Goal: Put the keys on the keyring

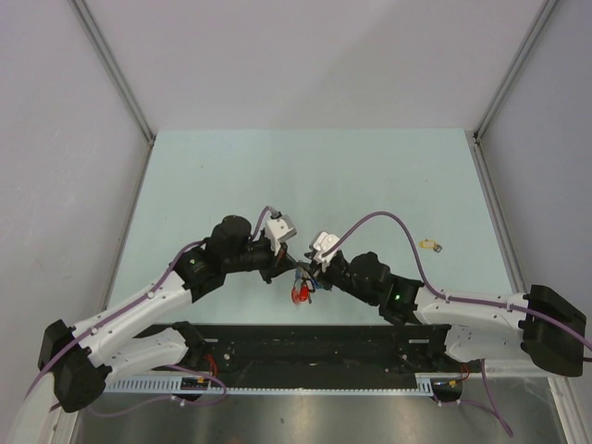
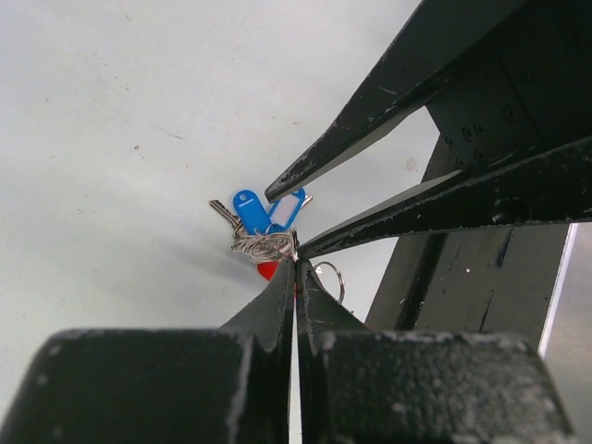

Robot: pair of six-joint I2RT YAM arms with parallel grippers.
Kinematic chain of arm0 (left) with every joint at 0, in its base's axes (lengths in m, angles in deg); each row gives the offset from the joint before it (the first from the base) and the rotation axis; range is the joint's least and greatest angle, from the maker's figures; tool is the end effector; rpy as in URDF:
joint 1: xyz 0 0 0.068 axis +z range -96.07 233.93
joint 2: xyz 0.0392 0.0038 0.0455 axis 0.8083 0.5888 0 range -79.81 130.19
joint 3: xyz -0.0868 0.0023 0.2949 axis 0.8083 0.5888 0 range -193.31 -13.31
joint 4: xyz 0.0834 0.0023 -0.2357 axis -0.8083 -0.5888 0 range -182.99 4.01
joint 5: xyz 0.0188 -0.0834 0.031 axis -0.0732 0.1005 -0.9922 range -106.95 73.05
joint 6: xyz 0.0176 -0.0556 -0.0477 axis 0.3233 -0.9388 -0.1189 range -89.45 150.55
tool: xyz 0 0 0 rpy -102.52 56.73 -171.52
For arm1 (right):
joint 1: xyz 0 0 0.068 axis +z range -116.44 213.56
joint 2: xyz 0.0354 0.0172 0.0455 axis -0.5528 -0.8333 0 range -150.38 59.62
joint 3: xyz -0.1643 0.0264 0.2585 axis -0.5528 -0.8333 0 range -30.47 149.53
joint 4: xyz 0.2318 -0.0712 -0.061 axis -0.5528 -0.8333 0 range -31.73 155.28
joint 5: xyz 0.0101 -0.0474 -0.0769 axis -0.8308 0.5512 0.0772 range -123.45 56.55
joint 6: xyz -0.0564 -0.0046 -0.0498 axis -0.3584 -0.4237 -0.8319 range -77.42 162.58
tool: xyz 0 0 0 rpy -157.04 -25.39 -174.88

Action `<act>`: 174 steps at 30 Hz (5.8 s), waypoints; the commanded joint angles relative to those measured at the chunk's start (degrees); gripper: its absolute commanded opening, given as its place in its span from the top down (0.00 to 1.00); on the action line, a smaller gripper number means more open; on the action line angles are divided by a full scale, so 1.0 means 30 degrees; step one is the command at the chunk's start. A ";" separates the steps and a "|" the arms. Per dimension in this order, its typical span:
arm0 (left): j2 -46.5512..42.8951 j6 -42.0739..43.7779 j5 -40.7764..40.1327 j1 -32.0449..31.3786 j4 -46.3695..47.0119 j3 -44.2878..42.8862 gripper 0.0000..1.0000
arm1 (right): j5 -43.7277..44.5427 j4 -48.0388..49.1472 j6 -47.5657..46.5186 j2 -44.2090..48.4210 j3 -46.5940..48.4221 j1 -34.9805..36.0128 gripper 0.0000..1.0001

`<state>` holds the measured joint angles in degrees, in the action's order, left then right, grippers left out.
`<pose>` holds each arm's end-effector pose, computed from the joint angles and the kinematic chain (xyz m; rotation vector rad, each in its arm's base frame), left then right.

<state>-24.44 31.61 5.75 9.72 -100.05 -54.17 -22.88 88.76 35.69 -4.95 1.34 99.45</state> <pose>0.1310 -0.1617 0.2964 1.0537 1.8675 -0.8624 0.1145 0.2274 0.2866 -0.9339 1.5005 0.5954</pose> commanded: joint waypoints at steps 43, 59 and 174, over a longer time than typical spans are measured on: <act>-0.8494 -0.1111 -0.3695 0.0292 0.9430 0.4770 0.38 | 0.3540 0.8579 0.9354 0.2188 -0.2401 -0.0341 1.00; -0.6534 -0.5185 -0.1884 0.0292 1.7811 0.8022 0.62 | -0.3285 0.8373 0.6402 0.2921 -0.2518 -0.1805 1.00; -1.0695 -0.1467 -1.0117 0.0672 -0.0995 0.2956 0.12 | -0.3787 -1.5003 0.5056 -1.2842 1.3216 -0.4090 0.61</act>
<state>-56.33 26.54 -24.17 11.01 -103.31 -45.76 -32.41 45.79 53.91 -47.79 39.62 88.87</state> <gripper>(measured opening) 0.880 0.381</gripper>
